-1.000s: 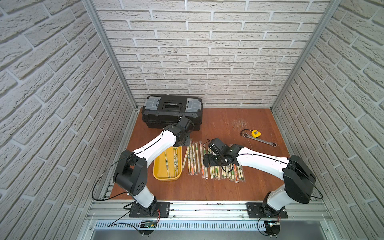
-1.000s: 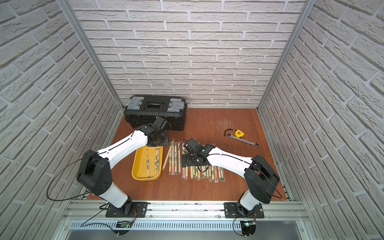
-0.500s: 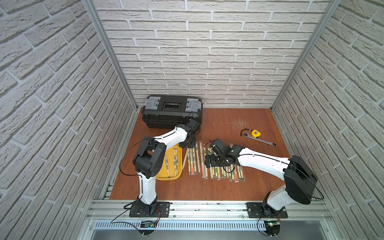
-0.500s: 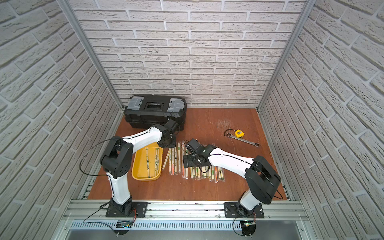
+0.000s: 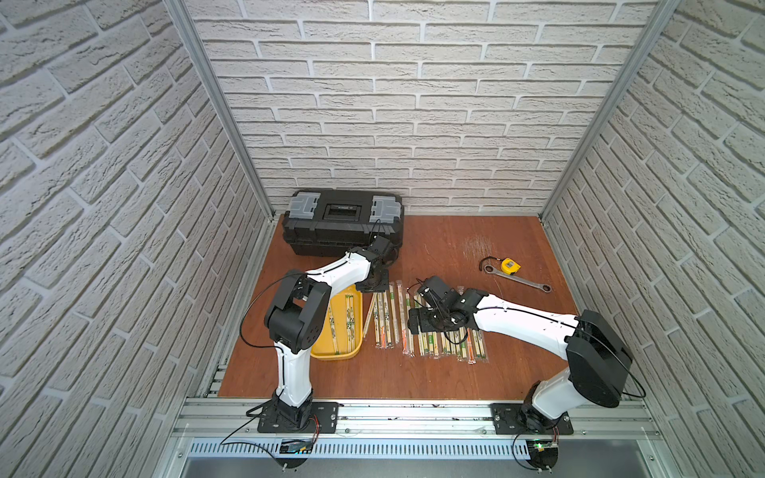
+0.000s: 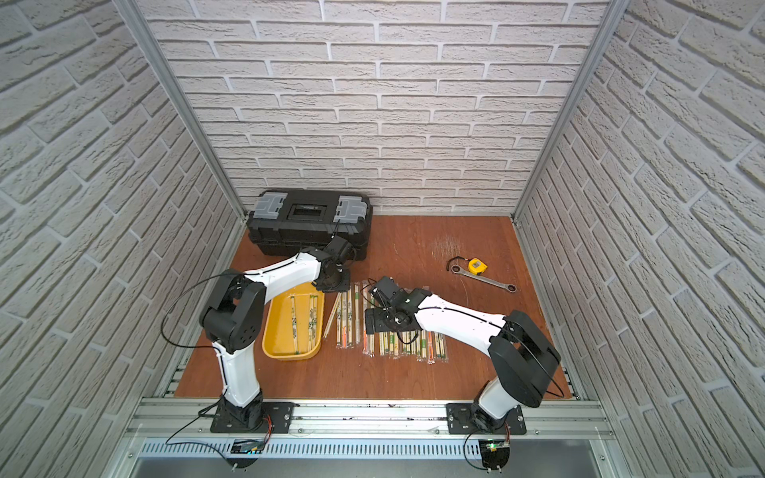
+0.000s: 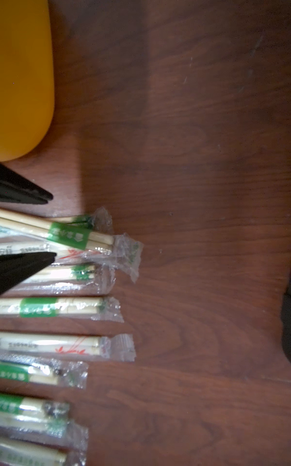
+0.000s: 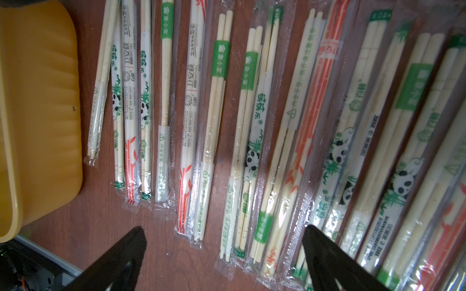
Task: Take the paired disposable chopsticks out of the storage box
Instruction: Adjust the paired disposable chopsticks at the center of the board.
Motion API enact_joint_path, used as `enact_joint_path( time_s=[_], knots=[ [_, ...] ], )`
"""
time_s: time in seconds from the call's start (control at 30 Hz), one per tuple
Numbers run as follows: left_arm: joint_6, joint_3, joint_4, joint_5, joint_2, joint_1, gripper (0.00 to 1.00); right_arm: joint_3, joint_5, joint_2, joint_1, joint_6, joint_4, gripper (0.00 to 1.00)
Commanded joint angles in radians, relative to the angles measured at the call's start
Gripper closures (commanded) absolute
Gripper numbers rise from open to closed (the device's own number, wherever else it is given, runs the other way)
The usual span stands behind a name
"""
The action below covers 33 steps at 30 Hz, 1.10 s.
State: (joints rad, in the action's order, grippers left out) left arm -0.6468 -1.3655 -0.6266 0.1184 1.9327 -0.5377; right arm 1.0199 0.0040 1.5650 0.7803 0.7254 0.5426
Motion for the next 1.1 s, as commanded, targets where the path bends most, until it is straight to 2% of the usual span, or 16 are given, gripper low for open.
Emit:
enact_joint_path(
  time_s=[0.0, 0.23, 0.63, 1.07],
  knots=[
    [0.01, 0.013, 0.015, -0.015, 0.021, -0.001, 0.64, -0.006, 0.01, -0.022, -0.006, -0.006, -0.007, 0.02],
    [0.009, 0.014, 0.017, -0.015, 0.046, -0.002, 0.65, -0.003, 0.01, -0.02, -0.009, -0.007, -0.008, 0.02],
    [0.007, 0.03, 0.024, -0.008, 0.048, -0.001, 0.79, -0.003, 0.011, -0.022, -0.009, -0.009, -0.004, 0.02],
    [-0.032, 0.091, 0.039, 0.036, -0.021, 0.003, 0.81, -0.003, 0.007, -0.017, -0.009, -0.007, -0.01, 0.02]
  ],
)
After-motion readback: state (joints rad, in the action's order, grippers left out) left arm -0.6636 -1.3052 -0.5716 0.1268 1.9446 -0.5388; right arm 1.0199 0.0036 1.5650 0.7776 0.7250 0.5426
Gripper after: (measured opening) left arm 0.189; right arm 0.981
